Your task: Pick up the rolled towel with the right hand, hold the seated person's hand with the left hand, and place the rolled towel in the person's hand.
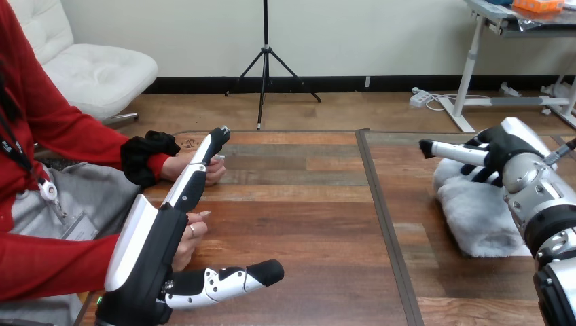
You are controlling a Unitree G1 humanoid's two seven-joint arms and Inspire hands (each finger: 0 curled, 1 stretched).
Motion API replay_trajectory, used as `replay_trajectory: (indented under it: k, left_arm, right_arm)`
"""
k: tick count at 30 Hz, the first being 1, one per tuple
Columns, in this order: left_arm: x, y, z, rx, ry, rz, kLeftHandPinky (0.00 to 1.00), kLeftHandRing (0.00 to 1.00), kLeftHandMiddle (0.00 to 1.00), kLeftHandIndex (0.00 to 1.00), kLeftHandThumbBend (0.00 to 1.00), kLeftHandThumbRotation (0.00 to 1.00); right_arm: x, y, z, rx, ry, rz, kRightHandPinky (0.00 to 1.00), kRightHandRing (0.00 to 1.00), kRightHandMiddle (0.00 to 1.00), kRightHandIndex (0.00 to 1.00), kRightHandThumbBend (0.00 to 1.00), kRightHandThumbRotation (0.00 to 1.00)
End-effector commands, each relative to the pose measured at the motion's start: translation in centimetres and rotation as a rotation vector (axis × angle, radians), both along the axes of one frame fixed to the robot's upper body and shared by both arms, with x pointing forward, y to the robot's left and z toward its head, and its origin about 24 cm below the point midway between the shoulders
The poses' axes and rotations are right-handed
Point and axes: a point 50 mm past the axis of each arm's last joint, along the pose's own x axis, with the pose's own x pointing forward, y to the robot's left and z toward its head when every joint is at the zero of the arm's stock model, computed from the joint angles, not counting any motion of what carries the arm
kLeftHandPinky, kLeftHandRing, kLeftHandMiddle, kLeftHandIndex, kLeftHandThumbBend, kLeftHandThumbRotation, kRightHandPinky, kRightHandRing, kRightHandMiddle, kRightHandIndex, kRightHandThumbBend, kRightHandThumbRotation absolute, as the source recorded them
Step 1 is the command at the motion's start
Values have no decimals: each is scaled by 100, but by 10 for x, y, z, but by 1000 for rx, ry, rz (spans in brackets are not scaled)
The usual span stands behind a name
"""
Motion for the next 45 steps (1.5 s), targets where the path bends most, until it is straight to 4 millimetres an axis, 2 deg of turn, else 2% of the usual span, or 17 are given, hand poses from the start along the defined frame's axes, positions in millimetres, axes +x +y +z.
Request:
replay_trajectory:
  k: [1,2,4,11,12,16,17,19,30,33,39,42,45]
  left_arm:
    - [8,-2,17,-14,-89,-16,94,95,96,97,100,58]
    - [8,-2,17,-12,-89,-16,94,95,96,97,100,58]
    - [9,-2,17,-11,-89,-16,94,96,96,97,100,58]
    - [10,-2,17,-1,-92,-17,95,96,96,98,100,58]
    - [10,-2,17,0,-92,-17,95,96,96,98,100,58]
    - [11,-2,17,0,-93,-18,94,96,96,98,100,59]
    - [11,-2,17,-1,-94,-18,94,96,96,98,100,59]
    - [11,-2,17,-2,-94,-19,94,96,96,97,100,59]
    - [12,-3,19,0,-102,-21,93,95,96,97,100,58]
    - [13,-2,20,2,-103,-20,93,95,96,97,100,58]
    - [12,-2,20,-2,-102,-21,94,96,96,97,100,58]
    - [13,-1,21,0,-100,-17,94,96,96,97,100,58]
    - [13,-1,21,2,-101,-18,94,96,96,97,100,58]
  right_arm:
    - [12,13,19,6,-61,74,33,54,62,78,100,70]
    - [12,14,18,7,-54,84,34,56,64,80,100,70]
    - [12,16,18,8,-48,94,42,64,72,87,100,70]
    - [12,25,13,37,-54,145,52,74,79,96,100,66]
    - [12,26,13,28,-54,157,42,60,68,96,100,66]
    - [12,30,11,-25,-64,210,28,41,51,97,100,66]
    - [12,32,10,-33,-62,224,25,37,48,96,100,66]
    - [12,35,10,-36,-58,238,22,35,49,96,100,68]
    - [10,47,9,-16,-71,332,19,33,45,96,100,64]
    - [8,50,10,-22,-73,357,17,29,41,95,100,64]
    - [1,56,13,6,-86,406,22,35,45,94,99,60]
    - [-3,57,14,9,-94,440,21,31,41,95,98,58]
    - [-8,59,15,14,-88,464,29,45,55,95,96,56]
